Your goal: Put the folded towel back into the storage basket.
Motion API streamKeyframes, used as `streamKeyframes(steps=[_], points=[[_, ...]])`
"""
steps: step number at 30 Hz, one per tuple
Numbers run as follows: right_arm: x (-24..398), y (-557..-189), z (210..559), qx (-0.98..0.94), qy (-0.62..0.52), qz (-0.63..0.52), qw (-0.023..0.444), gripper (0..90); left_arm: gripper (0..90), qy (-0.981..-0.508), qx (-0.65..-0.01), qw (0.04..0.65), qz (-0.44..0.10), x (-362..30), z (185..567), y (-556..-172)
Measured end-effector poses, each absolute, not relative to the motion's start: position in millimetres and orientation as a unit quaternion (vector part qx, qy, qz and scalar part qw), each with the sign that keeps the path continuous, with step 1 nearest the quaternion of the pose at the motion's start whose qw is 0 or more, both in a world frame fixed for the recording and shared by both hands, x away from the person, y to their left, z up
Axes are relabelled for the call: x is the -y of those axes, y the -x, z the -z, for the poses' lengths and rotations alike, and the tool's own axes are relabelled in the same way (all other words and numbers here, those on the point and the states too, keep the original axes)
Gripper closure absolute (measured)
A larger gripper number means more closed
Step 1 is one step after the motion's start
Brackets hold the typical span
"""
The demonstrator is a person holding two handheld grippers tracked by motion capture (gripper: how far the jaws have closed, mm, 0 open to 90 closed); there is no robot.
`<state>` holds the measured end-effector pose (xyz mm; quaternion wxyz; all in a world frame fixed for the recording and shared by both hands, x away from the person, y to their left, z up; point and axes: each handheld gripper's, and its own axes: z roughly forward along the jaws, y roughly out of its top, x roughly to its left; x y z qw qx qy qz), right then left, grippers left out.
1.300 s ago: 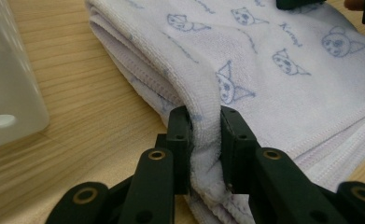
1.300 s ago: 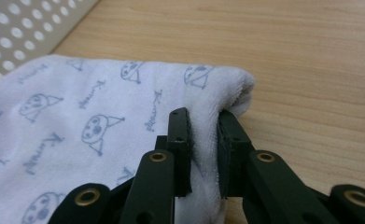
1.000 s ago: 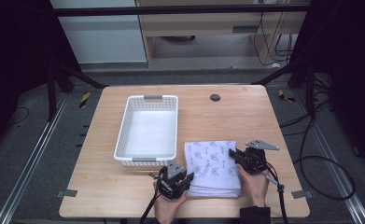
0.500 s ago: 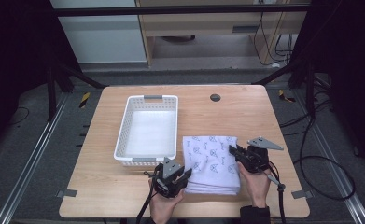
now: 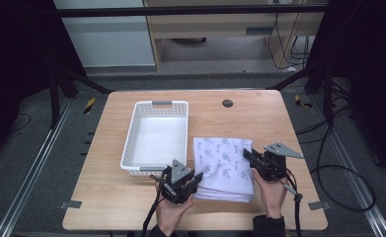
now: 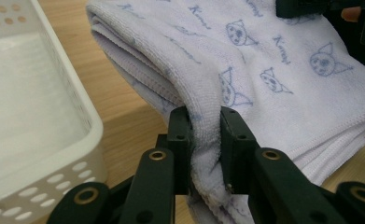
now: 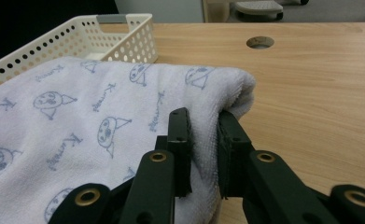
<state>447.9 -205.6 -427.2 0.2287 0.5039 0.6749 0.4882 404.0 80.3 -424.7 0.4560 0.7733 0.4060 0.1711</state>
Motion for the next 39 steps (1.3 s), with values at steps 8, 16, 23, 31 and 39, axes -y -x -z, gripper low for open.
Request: streamKeyframes(steps=[8,16,23,31,39], points=[[202.1,-446.7,414.5,-0.674,-0.495,-0.493,0.242,78.1,75.3,-0.776,-0.397,0.456,-0.181,-82.7,411.3,-405.7],[196.7,-446.8,402.0,-0.67,-0.489,-0.499,0.251,78.2,75.3,-0.777,-0.393,0.459,-0.174,-88.7,398.0,-410.0],[191.8,-446.9,392.3,-0.667,-0.484,-0.504,0.258,78.2,75.3,-0.778,-0.389,0.462,-0.175,-94.5,386.6,-412.2],[183.1,-447.8,379.9,-0.669,-0.475,-0.504,0.27,78.2,75.3,-0.772,-0.389,0.469,-0.179,-102.6,377.9,-413.0],[174.1,-449.6,370.7,-0.669,-0.469,-0.507,0.274,78.2,75.3,-0.766,-0.388,0.481,-0.179,-110.4,368.1,-414.3]])
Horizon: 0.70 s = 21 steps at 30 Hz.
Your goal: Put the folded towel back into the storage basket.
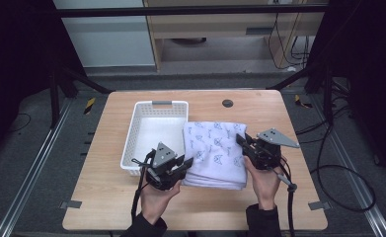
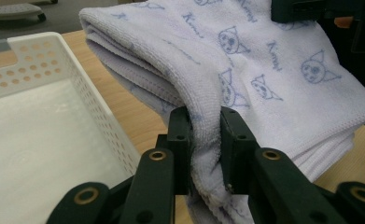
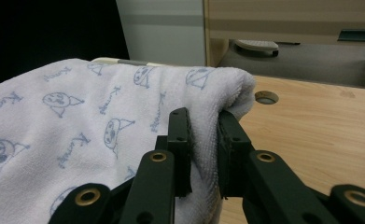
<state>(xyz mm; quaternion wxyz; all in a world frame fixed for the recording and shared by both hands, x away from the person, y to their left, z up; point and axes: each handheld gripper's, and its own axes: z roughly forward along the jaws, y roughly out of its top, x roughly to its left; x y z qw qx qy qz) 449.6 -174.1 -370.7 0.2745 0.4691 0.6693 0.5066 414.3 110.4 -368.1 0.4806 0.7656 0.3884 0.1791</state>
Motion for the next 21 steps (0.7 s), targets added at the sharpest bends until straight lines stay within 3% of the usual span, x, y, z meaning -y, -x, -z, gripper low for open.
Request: streamKeyframes(steps=[21], points=[[145.2,-461.0,341.9,-0.67,-0.451,-0.516,0.285,78.2,75.3,-0.75,-0.395,0.488,-0.207,-134.2,346.5,-416.1]])
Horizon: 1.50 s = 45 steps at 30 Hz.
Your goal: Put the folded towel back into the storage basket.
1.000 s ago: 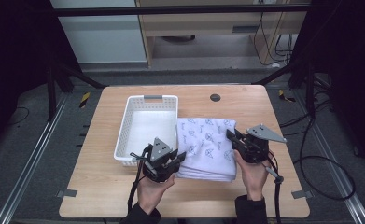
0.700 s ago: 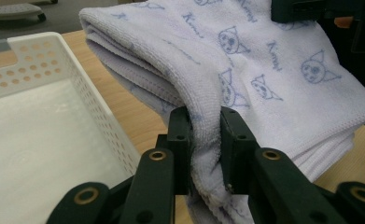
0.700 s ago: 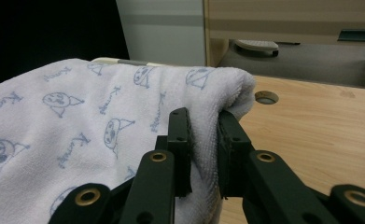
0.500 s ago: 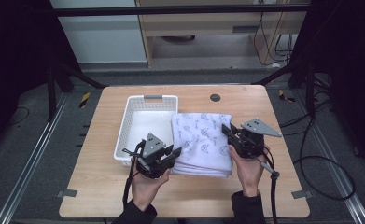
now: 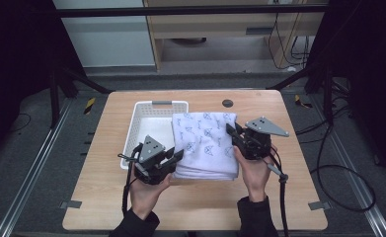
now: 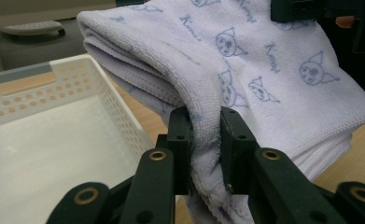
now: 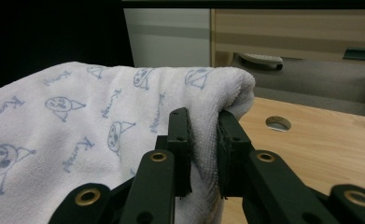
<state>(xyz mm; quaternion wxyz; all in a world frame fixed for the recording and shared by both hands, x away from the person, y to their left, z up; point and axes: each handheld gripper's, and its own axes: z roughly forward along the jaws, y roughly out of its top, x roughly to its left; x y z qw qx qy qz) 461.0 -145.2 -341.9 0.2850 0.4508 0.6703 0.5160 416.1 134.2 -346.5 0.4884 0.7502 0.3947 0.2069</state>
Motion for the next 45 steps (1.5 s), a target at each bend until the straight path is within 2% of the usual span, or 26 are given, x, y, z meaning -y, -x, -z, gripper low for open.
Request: streamKeyframes(steps=[23,45], points=[[89.7,-476.8,318.0,-0.688,-0.413,-0.52,0.292,78.2,75.3,-0.723,-0.414,0.501,-0.233,-183.0,336.2,-415.8],[45.9,-501.1,324.4,-0.697,-0.392,-0.528,0.287,78.1,75.4,-0.7,-0.448,0.497,-0.251,-221.6,338.7,-430.0]])
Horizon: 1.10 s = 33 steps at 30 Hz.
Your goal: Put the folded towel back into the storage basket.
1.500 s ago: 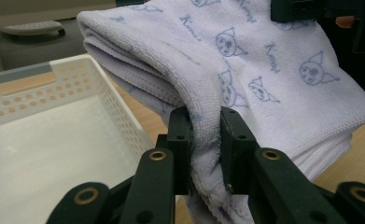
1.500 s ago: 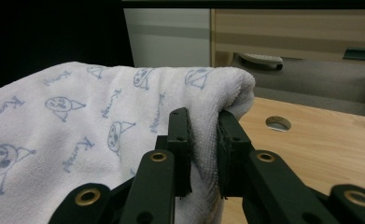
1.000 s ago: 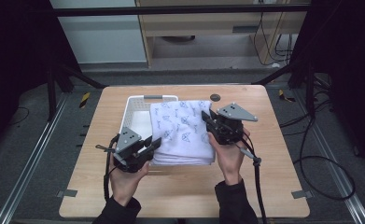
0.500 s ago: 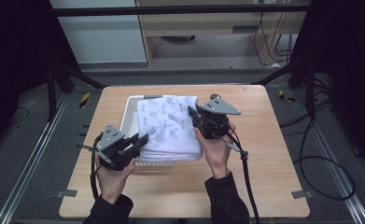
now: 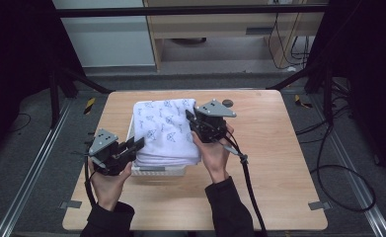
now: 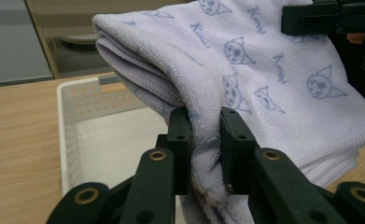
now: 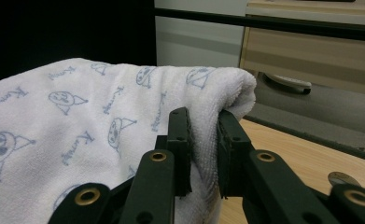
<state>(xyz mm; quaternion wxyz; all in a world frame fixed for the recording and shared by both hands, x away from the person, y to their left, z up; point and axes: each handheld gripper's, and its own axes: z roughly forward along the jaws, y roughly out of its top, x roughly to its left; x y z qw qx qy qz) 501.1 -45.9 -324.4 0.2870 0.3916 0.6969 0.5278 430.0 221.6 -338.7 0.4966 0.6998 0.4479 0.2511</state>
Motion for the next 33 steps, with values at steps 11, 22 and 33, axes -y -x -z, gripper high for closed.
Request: streamKeyframes(steps=[11,22,33], points=[[32.4,-512.1,331.2,-0.695,-0.389,-0.533,0.285,78.2,75.3,-0.694,-0.461,0.483,-0.268,-230.7,344.8,-437.7],[14.1,-524.8,331.4,-0.7,-0.385,-0.533,0.28,78.1,75.4,-0.685,-0.474,0.483,-0.27,-244.4,346.5,-446.3],[0.8,-533.6,336.2,-0.699,-0.384,-0.536,0.278,78.2,75.4,-0.681,-0.484,0.477,-0.274,-255.3,351.4,-454.2]])
